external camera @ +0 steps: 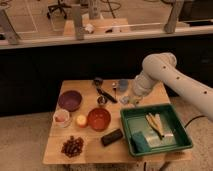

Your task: Wipe red bowl with towel

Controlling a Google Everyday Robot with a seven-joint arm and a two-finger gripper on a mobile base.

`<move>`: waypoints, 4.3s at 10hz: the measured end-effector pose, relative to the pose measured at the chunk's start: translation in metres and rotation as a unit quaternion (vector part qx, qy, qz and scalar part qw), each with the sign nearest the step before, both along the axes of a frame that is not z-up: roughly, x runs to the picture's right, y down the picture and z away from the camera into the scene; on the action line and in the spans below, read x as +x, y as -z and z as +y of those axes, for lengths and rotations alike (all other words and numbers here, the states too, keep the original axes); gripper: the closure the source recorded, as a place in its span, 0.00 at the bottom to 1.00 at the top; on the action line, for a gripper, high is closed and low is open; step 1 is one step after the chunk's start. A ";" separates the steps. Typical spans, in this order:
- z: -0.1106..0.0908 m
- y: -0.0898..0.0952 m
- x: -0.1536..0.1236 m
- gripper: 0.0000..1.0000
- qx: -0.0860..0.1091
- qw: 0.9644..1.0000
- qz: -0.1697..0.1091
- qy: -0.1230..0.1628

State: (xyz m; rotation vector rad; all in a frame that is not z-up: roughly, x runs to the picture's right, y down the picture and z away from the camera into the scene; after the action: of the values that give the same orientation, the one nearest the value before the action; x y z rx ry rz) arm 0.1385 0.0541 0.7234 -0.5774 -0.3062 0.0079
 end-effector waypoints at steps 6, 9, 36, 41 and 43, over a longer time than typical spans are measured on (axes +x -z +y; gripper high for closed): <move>0.020 -0.002 -0.019 1.00 0.002 1.000 -0.017 0.012; 0.038 -0.007 -0.057 1.00 -0.002 0.999 -0.043 0.033; 0.038 -0.010 -0.057 1.00 -0.024 0.994 -0.103 -0.006; 0.038 -0.009 -0.057 1.00 -0.025 0.994 -0.103 -0.007; 0.038 -0.009 -0.057 1.00 -0.025 0.994 -0.102 -0.007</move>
State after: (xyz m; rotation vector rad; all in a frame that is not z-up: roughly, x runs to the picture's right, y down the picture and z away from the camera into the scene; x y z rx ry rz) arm 0.0816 0.0918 0.7329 -0.6264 -0.5107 -0.0307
